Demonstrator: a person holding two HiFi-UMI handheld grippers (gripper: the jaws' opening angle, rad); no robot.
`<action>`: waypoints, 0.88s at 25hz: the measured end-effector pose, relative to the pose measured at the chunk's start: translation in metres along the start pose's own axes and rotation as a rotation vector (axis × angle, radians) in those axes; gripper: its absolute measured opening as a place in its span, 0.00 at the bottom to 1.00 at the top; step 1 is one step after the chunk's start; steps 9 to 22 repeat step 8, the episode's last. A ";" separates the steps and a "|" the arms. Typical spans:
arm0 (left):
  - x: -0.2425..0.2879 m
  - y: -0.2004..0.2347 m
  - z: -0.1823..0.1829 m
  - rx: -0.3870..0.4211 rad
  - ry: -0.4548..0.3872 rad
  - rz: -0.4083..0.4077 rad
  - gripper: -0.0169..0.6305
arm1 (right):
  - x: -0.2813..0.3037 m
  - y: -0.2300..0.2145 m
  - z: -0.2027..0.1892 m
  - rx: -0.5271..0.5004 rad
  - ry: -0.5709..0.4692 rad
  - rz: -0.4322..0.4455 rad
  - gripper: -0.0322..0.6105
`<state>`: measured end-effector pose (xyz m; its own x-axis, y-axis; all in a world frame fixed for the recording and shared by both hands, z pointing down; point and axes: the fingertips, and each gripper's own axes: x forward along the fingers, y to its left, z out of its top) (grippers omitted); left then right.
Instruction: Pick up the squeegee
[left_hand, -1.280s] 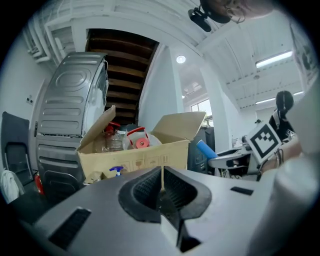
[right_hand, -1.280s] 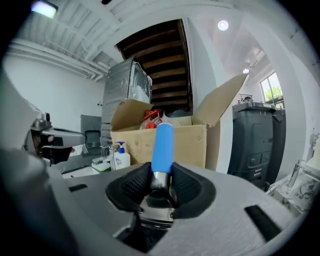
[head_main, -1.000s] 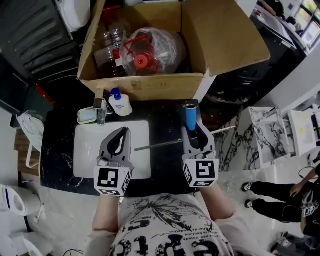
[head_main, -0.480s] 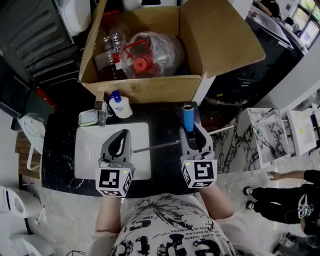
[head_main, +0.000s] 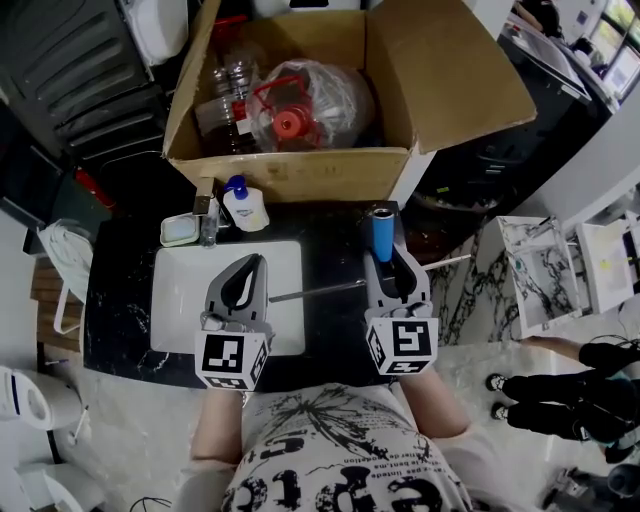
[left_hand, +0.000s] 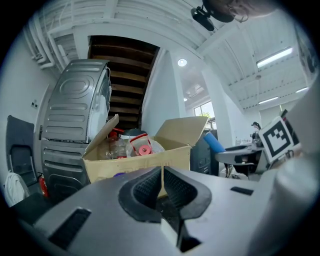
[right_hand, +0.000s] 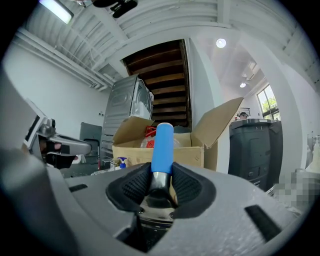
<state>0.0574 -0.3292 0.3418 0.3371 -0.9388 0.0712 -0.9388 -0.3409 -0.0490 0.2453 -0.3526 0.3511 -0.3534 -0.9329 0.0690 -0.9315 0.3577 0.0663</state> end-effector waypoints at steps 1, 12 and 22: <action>-0.001 -0.001 0.000 0.002 0.000 -0.001 0.05 | 0.000 0.000 -0.001 0.001 0.004 -0.002 0.23; 0.002 0.001 0.000 0.005 0.002 -0.009 0.05 | 0.001 0.000 -0.005 0.016 0.021 -0.004 0.23; 0.002 0.001 0.000 0.005 0.002 -0.009 0.05 | 0.001 0.000 -0.005 0.016 0.021 -0.004 0.23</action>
